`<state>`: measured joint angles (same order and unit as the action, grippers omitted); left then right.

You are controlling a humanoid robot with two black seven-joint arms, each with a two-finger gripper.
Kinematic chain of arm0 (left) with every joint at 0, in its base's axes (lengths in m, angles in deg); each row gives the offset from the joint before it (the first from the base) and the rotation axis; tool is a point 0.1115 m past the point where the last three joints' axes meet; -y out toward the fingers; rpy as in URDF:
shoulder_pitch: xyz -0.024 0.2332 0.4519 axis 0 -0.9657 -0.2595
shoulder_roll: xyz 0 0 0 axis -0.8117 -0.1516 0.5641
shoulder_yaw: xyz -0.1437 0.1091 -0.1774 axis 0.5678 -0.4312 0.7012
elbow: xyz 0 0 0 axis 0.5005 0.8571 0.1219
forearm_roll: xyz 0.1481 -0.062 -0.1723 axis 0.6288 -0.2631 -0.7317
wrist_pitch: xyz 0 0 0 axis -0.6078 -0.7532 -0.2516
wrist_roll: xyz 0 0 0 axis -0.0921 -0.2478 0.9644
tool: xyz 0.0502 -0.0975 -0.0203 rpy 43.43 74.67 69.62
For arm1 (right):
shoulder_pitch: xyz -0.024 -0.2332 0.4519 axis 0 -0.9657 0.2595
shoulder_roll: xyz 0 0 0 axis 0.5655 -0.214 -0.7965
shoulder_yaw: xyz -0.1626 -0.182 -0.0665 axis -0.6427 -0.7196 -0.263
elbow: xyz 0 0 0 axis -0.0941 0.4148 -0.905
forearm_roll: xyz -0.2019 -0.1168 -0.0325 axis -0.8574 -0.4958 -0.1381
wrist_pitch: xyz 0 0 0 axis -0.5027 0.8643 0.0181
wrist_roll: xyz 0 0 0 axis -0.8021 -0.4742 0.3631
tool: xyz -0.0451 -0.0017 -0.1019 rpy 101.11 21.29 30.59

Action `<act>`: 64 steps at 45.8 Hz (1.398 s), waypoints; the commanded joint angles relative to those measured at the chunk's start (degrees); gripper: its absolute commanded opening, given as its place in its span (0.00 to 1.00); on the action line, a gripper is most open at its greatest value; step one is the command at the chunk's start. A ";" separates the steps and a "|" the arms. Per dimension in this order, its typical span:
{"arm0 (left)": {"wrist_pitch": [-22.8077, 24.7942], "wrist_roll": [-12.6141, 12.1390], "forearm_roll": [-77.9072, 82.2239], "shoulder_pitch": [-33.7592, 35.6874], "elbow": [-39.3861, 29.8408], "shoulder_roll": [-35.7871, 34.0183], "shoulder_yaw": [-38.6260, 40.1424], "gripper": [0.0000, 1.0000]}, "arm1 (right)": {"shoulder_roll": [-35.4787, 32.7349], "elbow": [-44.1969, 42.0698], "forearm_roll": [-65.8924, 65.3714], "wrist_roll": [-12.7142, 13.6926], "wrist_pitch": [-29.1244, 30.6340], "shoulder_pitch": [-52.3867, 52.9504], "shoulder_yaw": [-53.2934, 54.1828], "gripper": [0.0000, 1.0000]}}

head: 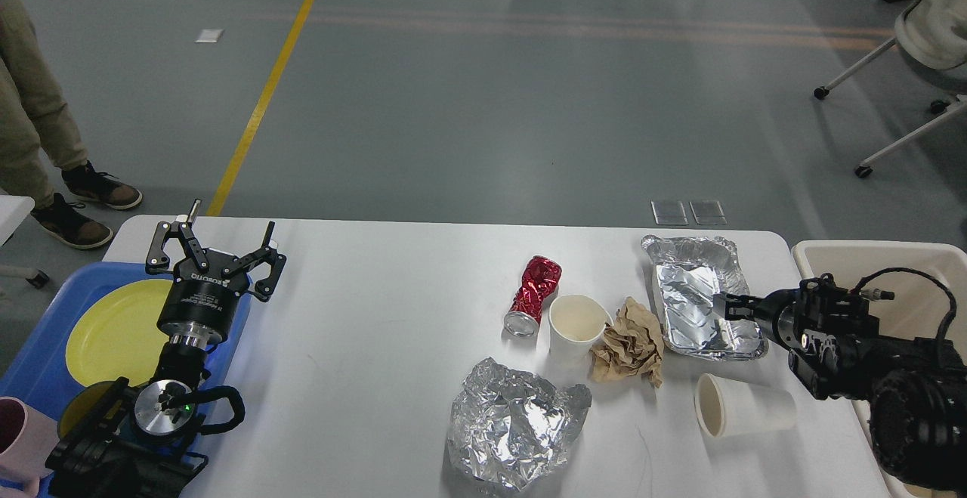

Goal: Tidy desktop
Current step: 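Drag the foil tray toward the bin and lift it over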

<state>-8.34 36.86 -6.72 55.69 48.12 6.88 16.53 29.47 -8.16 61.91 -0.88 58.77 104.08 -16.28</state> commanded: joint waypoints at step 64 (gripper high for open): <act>-0.01 0.00 0.02 0.00 -0.02 0.00 0.00 0.96 | -0.67 10.79 2.63 10.35 2.61 4.91 10.27 0.00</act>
<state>-8.34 36.86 -6.70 55.69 48.12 6.88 16.53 30.28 -1.66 64.48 9.26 59.98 105.18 -6.79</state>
